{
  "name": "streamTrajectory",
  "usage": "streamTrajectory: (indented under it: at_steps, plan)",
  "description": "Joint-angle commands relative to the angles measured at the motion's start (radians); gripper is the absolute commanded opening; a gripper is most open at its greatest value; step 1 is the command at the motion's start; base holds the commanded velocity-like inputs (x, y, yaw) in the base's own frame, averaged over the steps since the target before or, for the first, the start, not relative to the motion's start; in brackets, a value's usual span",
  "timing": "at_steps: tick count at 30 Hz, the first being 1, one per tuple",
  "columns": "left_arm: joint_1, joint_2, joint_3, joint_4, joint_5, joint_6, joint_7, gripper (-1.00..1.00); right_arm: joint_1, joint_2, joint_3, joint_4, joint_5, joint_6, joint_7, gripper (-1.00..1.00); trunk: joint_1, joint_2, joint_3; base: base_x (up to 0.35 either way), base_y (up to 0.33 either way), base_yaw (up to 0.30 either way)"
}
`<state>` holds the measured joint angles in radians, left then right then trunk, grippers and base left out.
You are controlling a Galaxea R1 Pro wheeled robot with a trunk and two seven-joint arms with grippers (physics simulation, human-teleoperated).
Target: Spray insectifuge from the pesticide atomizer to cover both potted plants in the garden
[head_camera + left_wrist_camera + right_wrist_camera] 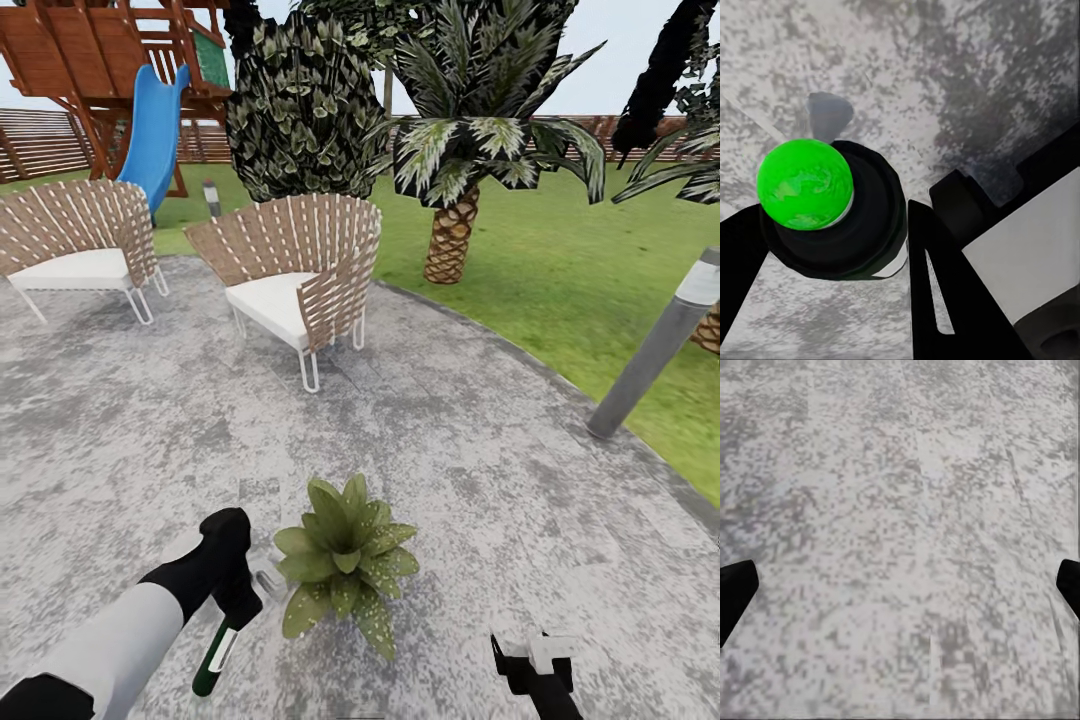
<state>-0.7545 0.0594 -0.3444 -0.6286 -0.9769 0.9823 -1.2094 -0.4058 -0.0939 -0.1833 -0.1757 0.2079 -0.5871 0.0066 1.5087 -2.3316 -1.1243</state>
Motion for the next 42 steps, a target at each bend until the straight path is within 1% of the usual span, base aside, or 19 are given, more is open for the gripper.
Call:
streamTrajectory:
  at_steps: [1, 5, 10, 11, 13, 15, 19, 23, 27, 29, 34, 38, 42]
  plan:
    - [-0.001, 0.0, -0.004, -0.002, -0.008, 0.006, -0.01, -1.0, 0.0, 0.0, -0.008, 0.001, 0.01, -0.003, 0.001, 1.0, -0.001, 0.0, -0.001, -0.311, 0.0, 0.0]
    - [-0.002, -0.004, -0.004, -0.002, -0.008, 0.007, -0.01, -1.0, -0.001, 0.0, -0.008, 0.0, 0.01, -0.003, 0.001, 1.0, -0.001, 0.0, -0.001, -0.271, 0.118, 0.0]
    - [-0.01, 0.0, -0.002, -0.002, -0.007, 0.009, -0.012, -1.0, 0.0, 0.002, -0.008, -0.001, 0.01, -0.003, 0.001, 1.0, -0.001, 0.0, -0.001, -0.004, 0.282, -0.053]
    - [-0.011, -0.001, 0.001, -0.002, -0.007, 0.009, -0.012, -1.0, 0.0, 0.002, -0.008, -0.001, 0.01, -0.003, 0.001, 1.0, -0.001, 0.0, -0.001, 0.12, 0.3, -0.217]
    - [-0.014, -0.003, 0.025, -0.002, -0.007, 0.009, -0.012, -1.0, 0.0, 0.002, -0.008, -0.001, 0.01, -0.003, 0.001, 1.0, -0.001, 0.0, -0.001, 0.181, 0.296, -0.274]
    - [-0.019, -0.012, 0.036, -0.002, -0.008, 0.009, -0.014, -1.0, -0.001, 0.002, -0.008, 0.0, 0.01, -0.003, 0.001, 1.0, -0.001, 0.0, -0.001, 0.207, 0.289, -0.295]
    - [-0.032, -0.018, 0.038, -0.002, -0.008, 0.011, -0.019, -1.0, 0.0, 0.002, -0.008, 0.0, 0.01, -0.003, 0.001, 1.0, -0.001, 0.0, -0.001, 0.11, 0.31, -0.299]
    - [-0.037, -0.02, 0.034, -0.002, -0.009, 0.01, -0.022, -1.0, 0.0, 0.002, -0.008, 0.0, 0.01, -0.003, 0.0, 1.0, -0.001, 0.0, -0.001, -0.039, 0.27, -0.3]
    - [-0.039, -0.021, 0.031, -0.004, -0.01, 0.009, -0.022, -1.0, 0.0, 0.002, -0.008, -0.001, 0.01, -0.003, 0.0, 1.0, -0.001, 0.0, -0.001, -0.012, 0.041, -0.291]
    - [-0.055, -0.023, 0.031, -0.005, -0.01, 0.009, -0.022, -1.0, -0.001, 0.002, -0.008, -0.001, 0.01, -0.003, 0.0, 1.0, -0.001, 0.0, -0.001, -0.002, 0.008, -0.128]
    - [-0.096, -0.052, 0.03, -0.004, -0.02, 0.01, -0.022, -1.0, -0.001, 0.002, -0.008, -0.001, 0.01, -0.003, -0.001, 1.0, -0.001, 0.0, -0.001, 0.0, 0.001, -0.018]
    - [-0.101, -0.05, 0.028, -0.002, -0.023, 0.01, -0.022, -1.0, -0.001, 0.0, -0.008, 0.0, 0.01, -0.003, 0.001, 1.0, -0.001, 0.0, -0.001, 0.0, 0.0, -0.001]
    - [-0.093, -0.048, 0.027, 0.007, -0.024, 0.007, -0.02, -1.0, -0.001, -0.001, -0.008, 0.0, 0.01, -0.003, 0.001, 1.0, -0.001, 0.0, -0.001, 0.0, 0.0, 0.0]
